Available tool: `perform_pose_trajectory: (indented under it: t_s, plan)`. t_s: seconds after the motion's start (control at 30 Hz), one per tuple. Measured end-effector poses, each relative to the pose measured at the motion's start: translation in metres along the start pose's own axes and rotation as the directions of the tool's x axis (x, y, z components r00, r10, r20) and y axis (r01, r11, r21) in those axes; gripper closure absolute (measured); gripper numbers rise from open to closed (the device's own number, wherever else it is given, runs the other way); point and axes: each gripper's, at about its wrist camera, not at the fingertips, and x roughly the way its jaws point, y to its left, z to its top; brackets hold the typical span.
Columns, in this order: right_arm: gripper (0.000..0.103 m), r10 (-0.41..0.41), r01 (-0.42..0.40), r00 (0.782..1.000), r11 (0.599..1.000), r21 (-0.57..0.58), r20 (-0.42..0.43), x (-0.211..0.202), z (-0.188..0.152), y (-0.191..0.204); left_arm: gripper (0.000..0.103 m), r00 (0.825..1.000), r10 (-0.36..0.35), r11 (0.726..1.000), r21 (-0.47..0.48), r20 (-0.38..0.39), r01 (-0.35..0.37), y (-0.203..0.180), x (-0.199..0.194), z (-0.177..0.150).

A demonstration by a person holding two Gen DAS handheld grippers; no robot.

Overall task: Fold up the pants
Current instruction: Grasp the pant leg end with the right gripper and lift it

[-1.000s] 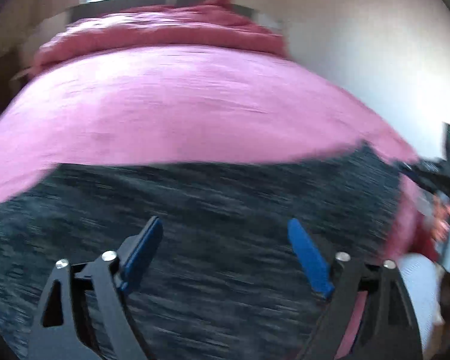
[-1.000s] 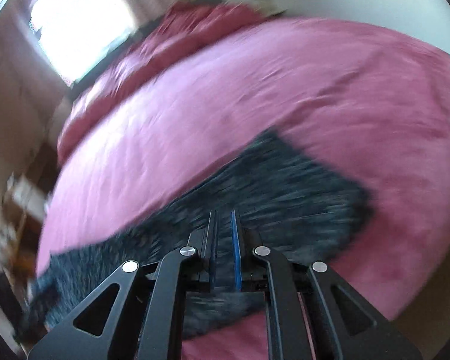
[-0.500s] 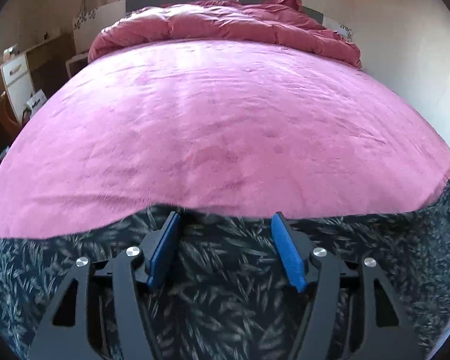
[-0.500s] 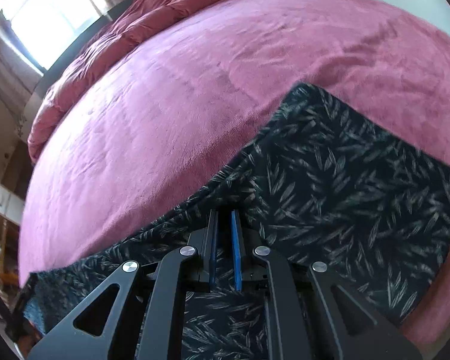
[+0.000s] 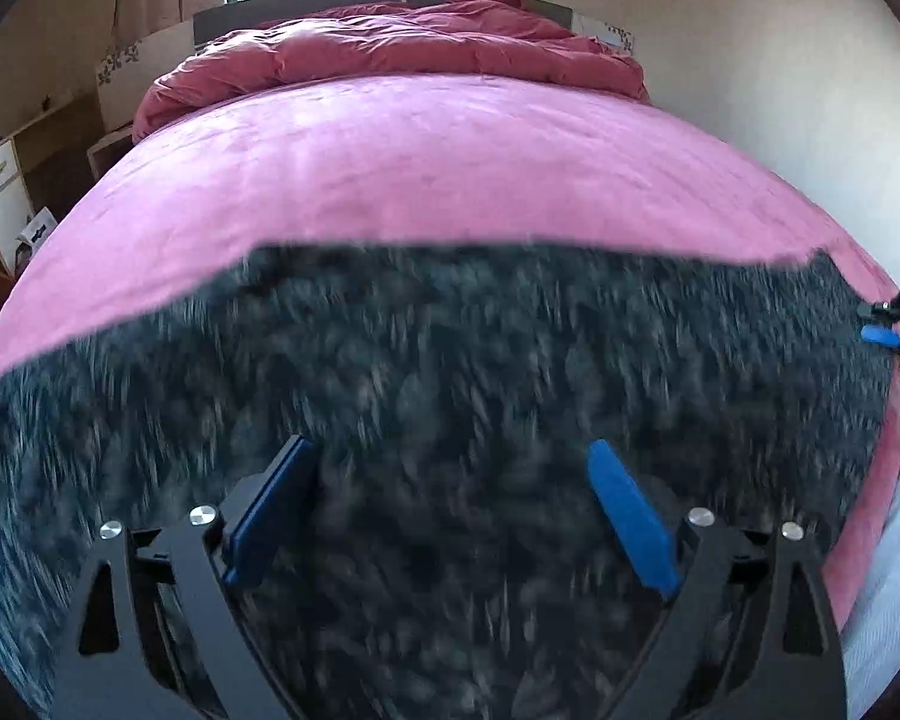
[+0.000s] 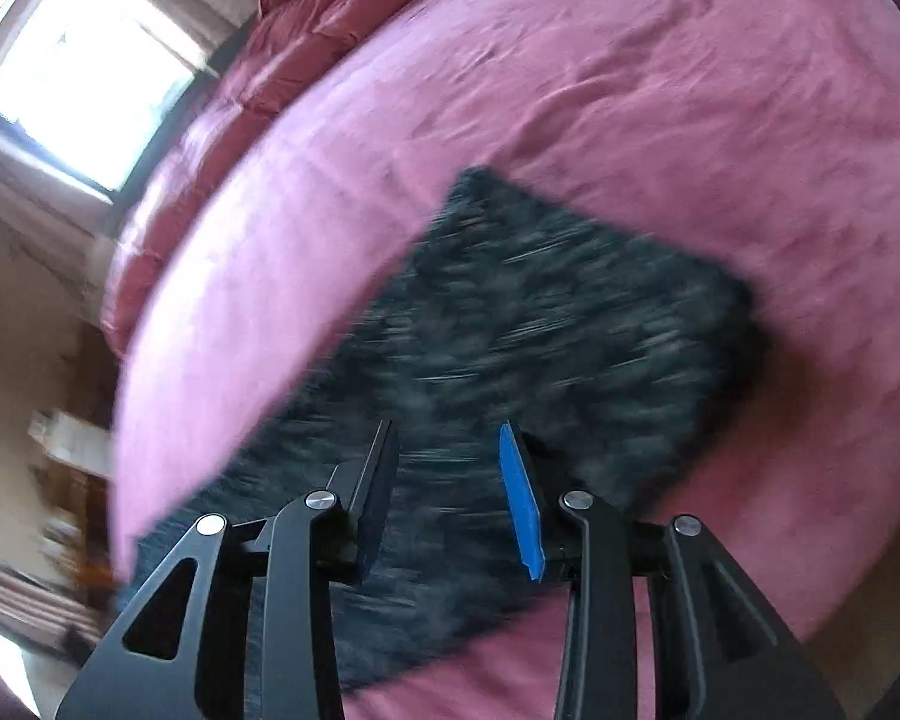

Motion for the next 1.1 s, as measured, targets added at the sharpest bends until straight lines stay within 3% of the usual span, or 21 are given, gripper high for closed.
perform_pose_trajectory:
  t_s: [0.03, 0.13, 0.27, 0.4, 0.6, 0.77, 0.87, 1.0, 1.1]
  plan:
    - [0.069, -0.034, 0.034, 0.999, 0.999, -0.012, 0.005, -0.002, -0.001, -0.010, 0.010, 1.000, 0.012, 1.000, 0.010, -0.002, -0.012, -0.002, -0.001, -0.006]
    - [0.069, 0.077, -0.079, 0.997, 0.994, 0.081, 0.024, -0.014, -0.001, -0.037, 0.009, 1.000, 0.014, 1.000, -0.008, 0.024, -0.014, -0.008, -0.013, -0.012]
    - [0.060, 0.110, -0.127, 0.986, 0.983, 0.132, 0.127, -0.048, -0.016, -0.061, 0.006, 0.999, -0.018, 0.998, -0.066, 0.040, 0.020, -0.003, -0.024, -0.021]
    - [0.047, 0.064, -0.096, 0.985, 0.974, 0.205, 0.160, -0.062, -0.032, -0.083, 0.002, 0.996, 0.062, 0.992, -0.118, 0.057, -0.055, 0.006, -0.037, -0.025]
    - [0.047, 0.088, -0.118, 0.982, 0.976, 0.181, 0.168, -0.049, -0.023, -0.096, 0.002, 0.983, 0.182, 0.961, -0.220, 0.032, -0.171, 0.025, -0.045, -0.019]
    - [0.059, 0.099, -0.143, 0.976, 0.964, 0.224, 0.196, -0.023, -0.006, -0.082, 0.002, 0.967, 0.253, 0.937, -0.238, -0.044, -0.256, 0.039, -0.037, -0.017]
    - [0.066, 0.114, -0.167, 0.972, 0.950, 0.263, 0.204, -0.012, 0.000, -0.081, 0.002, 0.967, 0.250, 0.931, -0.262, -0.046, -0.253, 0.051, -0.035, -0.017]
    - [0.090, 0.163, -0.211, 0.969, 0.936, 0.282, 0.185, 0.000, 0.007, -0.076, 0.002, 0.972, 0.234, 0.933, -0.274, -0.036, -0.235, 0.056, -0.035, -0.017]
    - [0.093, 0.178, -0.232, 0.965, 0.923, 0.308, 0.194, -0.003, 0.008, -0.069, 0.002, 0.973, 0.229, 0.934, -0.275, -0.032, -0.229, 0.058, -0.034, -0.019]
